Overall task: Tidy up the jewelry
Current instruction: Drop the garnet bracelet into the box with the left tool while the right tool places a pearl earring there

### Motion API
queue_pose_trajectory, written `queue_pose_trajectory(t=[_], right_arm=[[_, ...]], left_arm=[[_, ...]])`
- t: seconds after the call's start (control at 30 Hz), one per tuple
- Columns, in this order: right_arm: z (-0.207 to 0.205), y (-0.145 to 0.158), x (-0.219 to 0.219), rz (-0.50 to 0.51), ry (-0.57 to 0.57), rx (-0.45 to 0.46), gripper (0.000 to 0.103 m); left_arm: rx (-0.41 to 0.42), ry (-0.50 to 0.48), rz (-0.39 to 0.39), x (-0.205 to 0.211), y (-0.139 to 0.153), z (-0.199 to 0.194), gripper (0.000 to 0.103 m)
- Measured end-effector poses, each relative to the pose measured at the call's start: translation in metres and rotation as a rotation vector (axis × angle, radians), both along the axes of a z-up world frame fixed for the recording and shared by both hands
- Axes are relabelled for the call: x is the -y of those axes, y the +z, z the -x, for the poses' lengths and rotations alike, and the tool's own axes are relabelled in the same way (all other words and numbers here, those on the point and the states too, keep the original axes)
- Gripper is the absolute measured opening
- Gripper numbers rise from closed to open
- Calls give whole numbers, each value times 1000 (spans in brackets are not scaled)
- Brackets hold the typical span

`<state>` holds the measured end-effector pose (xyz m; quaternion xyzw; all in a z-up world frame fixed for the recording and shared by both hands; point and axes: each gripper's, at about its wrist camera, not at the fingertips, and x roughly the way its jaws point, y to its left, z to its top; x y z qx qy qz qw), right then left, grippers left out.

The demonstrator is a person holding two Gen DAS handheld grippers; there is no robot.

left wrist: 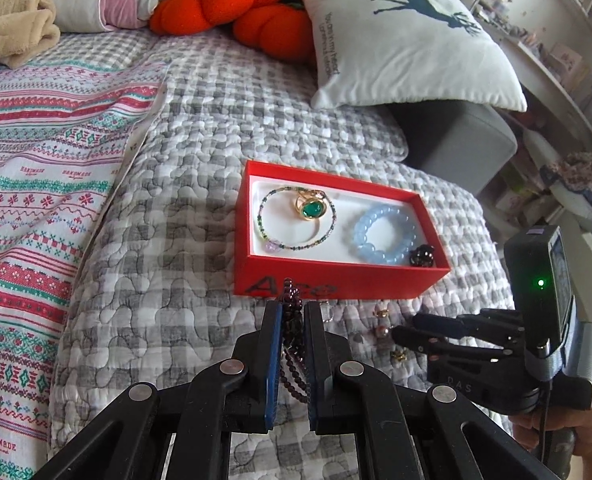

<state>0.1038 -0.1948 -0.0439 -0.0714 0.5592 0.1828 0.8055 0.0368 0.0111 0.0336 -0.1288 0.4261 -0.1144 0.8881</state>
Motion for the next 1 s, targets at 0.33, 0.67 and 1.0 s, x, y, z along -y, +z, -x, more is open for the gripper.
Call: queue_pose_trajectory(t=[0.33,0.67,1.0], right_arm=[[9,9,-1,-23,4,-7,3],[27,54,15,-149,-53,53,3],[17,80,23,-249,-118,123,3]], left_arm=[[6,6,-2,0,0,-1,5],[51,1,4,7,11,-1,5],[141,-14,80,22,29,-31,4]])
